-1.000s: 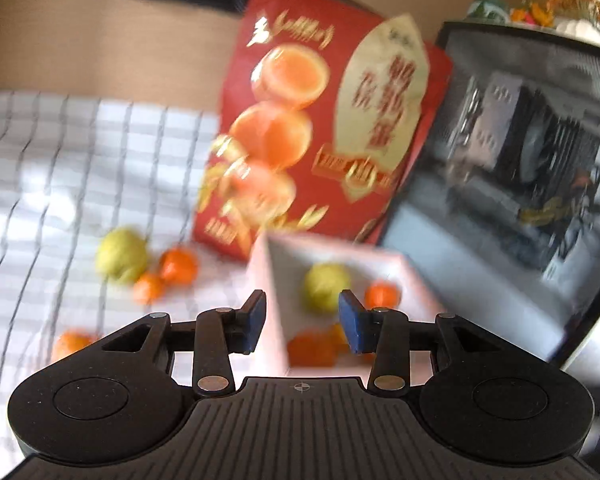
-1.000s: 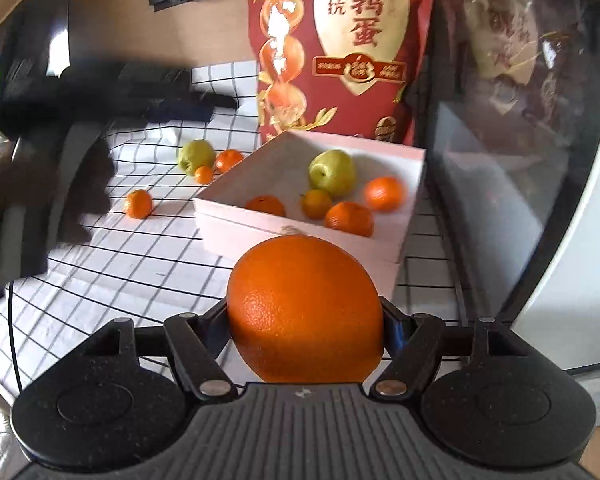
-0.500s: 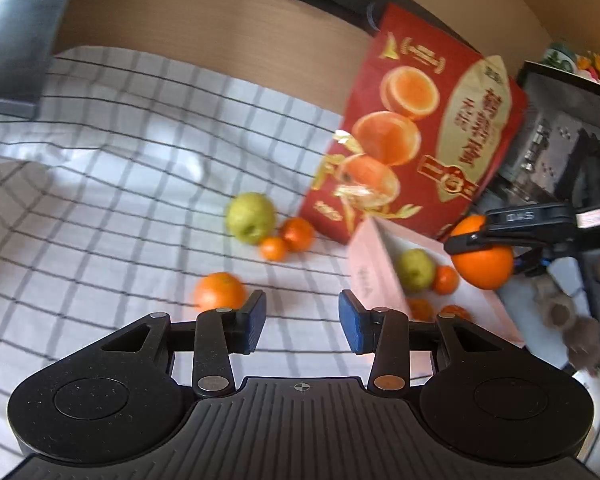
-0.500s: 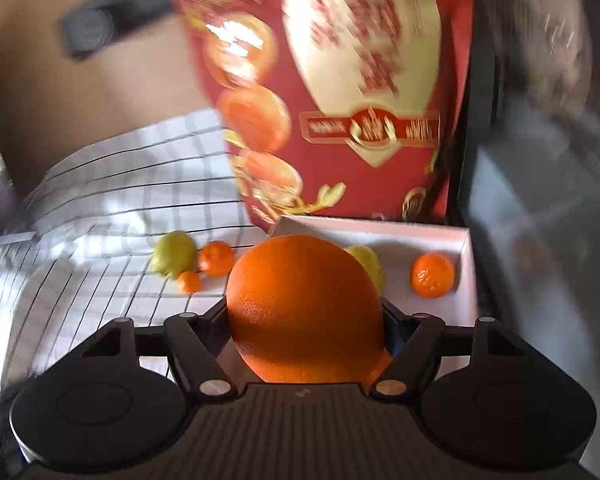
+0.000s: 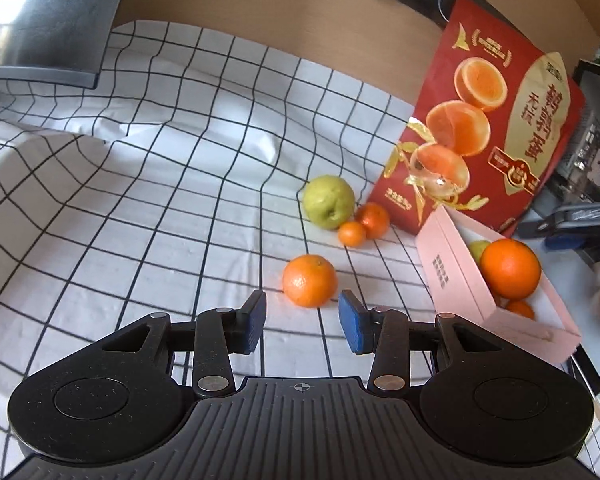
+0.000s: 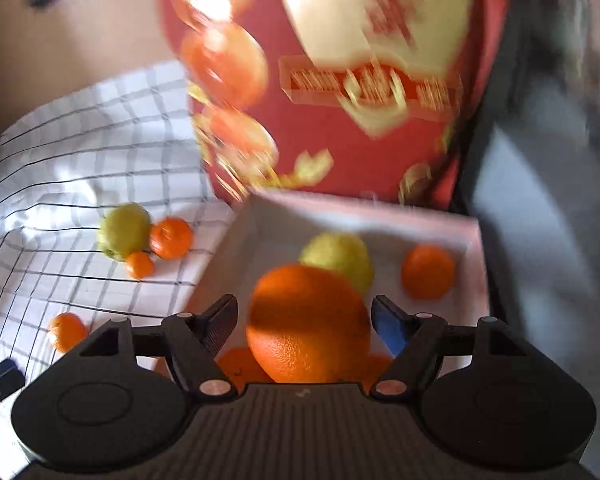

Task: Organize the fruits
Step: 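Move both open grippers back over the cloth toward the remaining mandarins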

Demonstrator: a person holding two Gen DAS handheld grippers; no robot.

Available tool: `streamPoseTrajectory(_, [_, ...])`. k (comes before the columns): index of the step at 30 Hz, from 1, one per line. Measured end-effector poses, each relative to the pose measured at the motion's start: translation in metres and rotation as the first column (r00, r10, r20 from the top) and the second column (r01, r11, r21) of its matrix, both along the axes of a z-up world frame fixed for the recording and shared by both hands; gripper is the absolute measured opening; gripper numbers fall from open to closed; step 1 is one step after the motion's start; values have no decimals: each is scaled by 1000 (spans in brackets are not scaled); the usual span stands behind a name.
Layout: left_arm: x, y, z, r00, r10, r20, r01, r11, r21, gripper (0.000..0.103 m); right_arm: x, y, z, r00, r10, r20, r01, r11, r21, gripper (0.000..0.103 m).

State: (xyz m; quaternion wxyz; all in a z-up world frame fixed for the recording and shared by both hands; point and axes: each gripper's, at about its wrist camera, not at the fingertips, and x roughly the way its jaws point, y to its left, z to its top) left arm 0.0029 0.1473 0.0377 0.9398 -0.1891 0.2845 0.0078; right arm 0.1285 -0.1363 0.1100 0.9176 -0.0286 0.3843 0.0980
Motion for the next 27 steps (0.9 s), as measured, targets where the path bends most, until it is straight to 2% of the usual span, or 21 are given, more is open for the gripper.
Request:
streamPoseTrajectory(2, [7, 3, -3, 999, 32, 10, -31, 999, -4, 44, -12, 8, 17, 996, 36, 81, -35, 999, -11, 83])
streamPoseTrajectory(5, [15, 11, -7, 995, 98, 31, -98, 995, -14, 44, -23, 19, 32, 988, 85, 127, -89, 996, 24, 84])
streamPoseTrajectory(10, [14, 30, -18, 986, 155, 63, -148, 984, -103, 44, -15, 48, 26, 989, 142, 39, -146, 980, 133, 84])
streamPoseTrajectory(14, [12, 33, -29, 985, 151, 84, -142, 985, -102, 44, 5, 80, 12, 990, 143, 2, -141, 979, 149, 83])
streamPoseTrajectory(15, [14, 33, -29, 985, 153, 76, -146, 984, -98, 44, 10, 89, 7, 989, 147, -3, -146, 980, 139, 81])
streamPoseTrajectory(17, [12, 33, -28, 982, 160, 105, -149, 983, -106, 44, 18, 102, -1, 986, 164, -15, -161, 980, 118, 59])
streamPoseTrajectory(20, [9, 28, -25, 974, 167, 155, -154, 983, -96, 44, 36, 121, -16, 980, 186, -70, -178, 978, 114, 47])
streamPoseTrajectory(24, [14, 20, -26, 983, 112, 143, -101, 991, -84, 44, 56, 146, -36, 977, 175, -122, -164, 982, 97, 46])
streamPoseTrajectory(27, [13, 20, -26, 982, 110, 155, -98, 992, -83, 44, 69, 160, -48, 981, 143, -135, -133, 988, 79, 46])
